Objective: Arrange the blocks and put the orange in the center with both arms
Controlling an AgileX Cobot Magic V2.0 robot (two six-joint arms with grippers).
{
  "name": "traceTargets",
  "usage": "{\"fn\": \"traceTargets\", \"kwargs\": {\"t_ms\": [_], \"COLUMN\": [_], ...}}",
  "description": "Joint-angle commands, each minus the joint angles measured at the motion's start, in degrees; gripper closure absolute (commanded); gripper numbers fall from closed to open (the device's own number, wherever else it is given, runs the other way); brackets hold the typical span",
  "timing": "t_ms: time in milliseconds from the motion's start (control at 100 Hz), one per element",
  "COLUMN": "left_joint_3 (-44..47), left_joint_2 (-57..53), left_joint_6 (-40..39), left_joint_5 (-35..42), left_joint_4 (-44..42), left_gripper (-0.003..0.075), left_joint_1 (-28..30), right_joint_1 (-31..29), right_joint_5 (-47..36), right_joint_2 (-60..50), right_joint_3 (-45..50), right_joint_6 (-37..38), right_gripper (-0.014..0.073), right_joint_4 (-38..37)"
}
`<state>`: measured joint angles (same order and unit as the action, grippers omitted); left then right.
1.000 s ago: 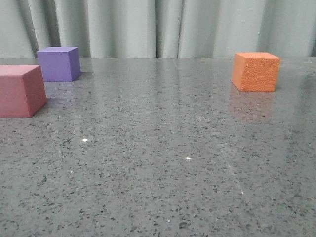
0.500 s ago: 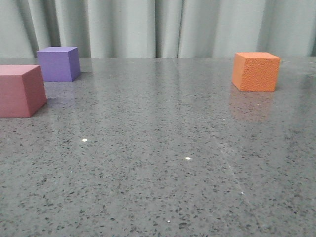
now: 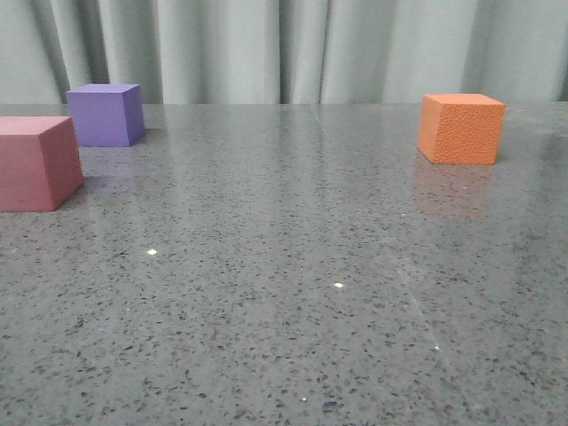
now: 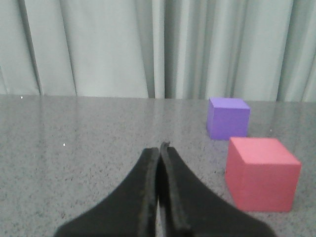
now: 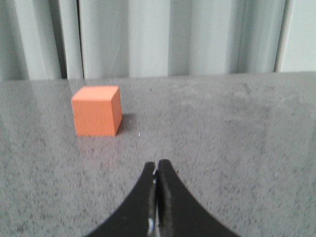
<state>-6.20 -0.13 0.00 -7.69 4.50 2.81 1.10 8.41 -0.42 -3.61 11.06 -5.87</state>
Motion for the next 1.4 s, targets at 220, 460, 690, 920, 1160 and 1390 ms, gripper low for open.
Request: {"fn": "traceTargets", "kwargs": {"t_ms": [220,460,690,920,1160,1390], "left_joint_3": [-20.45,-30.67,-32.96,-32.96,-32.96,-32.96], "left_joint_2": [14.25,28.36,33.16,33.16,33.16,33.16], "left_joint_6": [0.0,0.0,0.0,0.0,0.0,0.0], "left_joint_5": [-9.94,-15.44,-14.56,-13.97,-13.97,-14.07], "left_joint_4": [0.62,0.86,0.86,1.85,2.35,2.35], "left_gripper": [0.074,0.0724,0.0426,0.0149,0.0156,0.0156], "left_joint_1": [-0.08,-0.08,-0.08,-0.08,-0.08,-0.08], "right_joint_1": [-0.32,-0.32,-0.32,-0.32,-0.25,0.12], "right_joint_5": [7.58,20.26,20.91,19.13,19.18,28.09], "right_joint_2": [10.97,22.44,27.56,27.72,27.72,34.2], "right_joint_3": [-17.89,-28.0,-30.36,-30.36,-30.35,-37.01], "right_joint_6": [-0.49,-0.49,-0.49,-0.49,-0.49,-0.49], "right_gripper": [0.0713,0.071,0.0463,-0.0011,0.0036,0.0031], "right_joint_4": [-0.25,-0.2,-0.14,-0.14,0.57,0.79]}}
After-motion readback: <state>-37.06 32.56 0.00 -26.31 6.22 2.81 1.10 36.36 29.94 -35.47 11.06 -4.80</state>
